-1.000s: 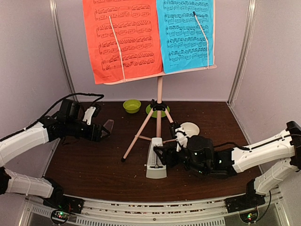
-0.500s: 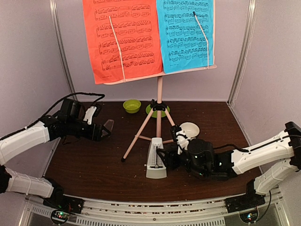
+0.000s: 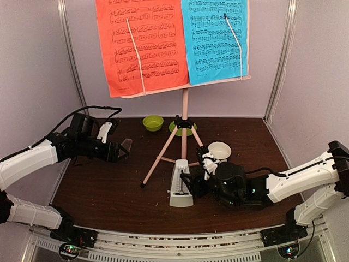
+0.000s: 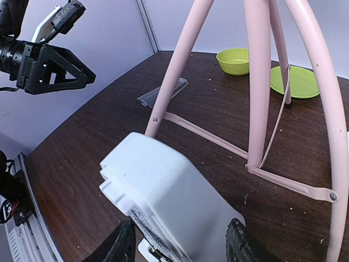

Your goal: Set up the instrument practice props

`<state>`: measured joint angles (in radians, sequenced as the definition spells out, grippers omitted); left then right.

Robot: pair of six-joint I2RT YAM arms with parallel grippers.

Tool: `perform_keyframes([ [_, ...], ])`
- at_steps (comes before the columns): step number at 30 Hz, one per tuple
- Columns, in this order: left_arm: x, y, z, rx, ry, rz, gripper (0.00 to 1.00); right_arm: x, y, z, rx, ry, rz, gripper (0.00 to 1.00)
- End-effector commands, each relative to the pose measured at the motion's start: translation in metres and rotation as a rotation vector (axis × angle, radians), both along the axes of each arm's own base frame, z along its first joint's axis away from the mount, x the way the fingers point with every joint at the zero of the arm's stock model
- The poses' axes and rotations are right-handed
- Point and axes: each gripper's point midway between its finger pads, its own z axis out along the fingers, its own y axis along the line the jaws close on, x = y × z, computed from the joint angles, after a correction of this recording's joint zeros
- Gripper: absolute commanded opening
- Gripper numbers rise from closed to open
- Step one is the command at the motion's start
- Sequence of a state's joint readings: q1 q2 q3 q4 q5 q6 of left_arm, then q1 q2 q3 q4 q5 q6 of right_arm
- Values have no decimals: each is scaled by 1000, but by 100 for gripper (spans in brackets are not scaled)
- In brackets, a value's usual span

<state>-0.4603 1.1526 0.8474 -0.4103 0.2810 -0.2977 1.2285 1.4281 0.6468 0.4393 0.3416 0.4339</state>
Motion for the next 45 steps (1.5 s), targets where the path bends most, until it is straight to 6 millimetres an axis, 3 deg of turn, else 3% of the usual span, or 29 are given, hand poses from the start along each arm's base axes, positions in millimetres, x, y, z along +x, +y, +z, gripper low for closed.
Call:
perform_keyframes([
  [1, 10, -8, 21, -35, -63, -13, 67, 6, -1, 6, -5, -15, -39, 55],
  [12, 12, -10, 18, -32, -53, -16, 66, 7, -7, 4, -28, -13, -60, 36],
  [17, 13, -11, 18, -31, -54, -19, 66, 5, -13, 5, -33, -16, -54, 34],
  [28, 7, -14, 28, -62, -111, -40, 68, -7, -34, 33, 19, -45, -22, 67],
  [40, -16, -25, 16, -31, -153, -105, 68, -13, -62, 45, 2, -20, -52, 81],
  [45, -21, -32, 7, -20, -141, -115, 68, -13, -60, 40, -16, 12, -62, 89],
])
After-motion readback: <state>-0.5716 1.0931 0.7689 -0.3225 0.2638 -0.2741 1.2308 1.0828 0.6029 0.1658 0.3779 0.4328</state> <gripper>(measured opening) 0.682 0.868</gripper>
